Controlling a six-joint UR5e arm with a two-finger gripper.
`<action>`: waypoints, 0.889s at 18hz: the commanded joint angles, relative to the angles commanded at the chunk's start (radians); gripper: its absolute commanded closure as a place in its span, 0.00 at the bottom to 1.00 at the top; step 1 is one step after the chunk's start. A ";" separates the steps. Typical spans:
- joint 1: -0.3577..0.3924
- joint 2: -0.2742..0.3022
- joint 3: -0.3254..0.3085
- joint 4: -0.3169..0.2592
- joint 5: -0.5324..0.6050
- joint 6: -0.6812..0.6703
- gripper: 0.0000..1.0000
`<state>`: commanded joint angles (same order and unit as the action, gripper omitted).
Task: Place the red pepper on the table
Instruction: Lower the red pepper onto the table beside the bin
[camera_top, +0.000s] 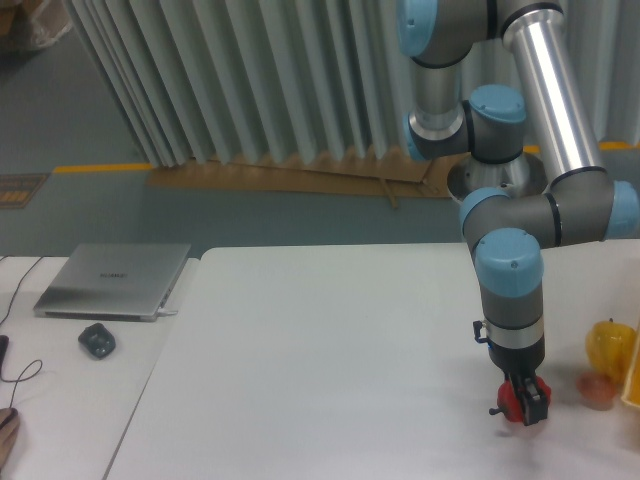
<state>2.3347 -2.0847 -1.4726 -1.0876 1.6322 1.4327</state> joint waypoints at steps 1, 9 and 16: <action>0.000 0.000 0.000 0.000 0.000 0.000 0.38; -0.002 0.005 -0.005 0.000 0.012 -0.003 0.00; -0.002 0.008 -0.006 0.003 0.012 -0.008 0.00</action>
<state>2.3332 -2.0770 -1.4788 -1.0845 1.6444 1.4251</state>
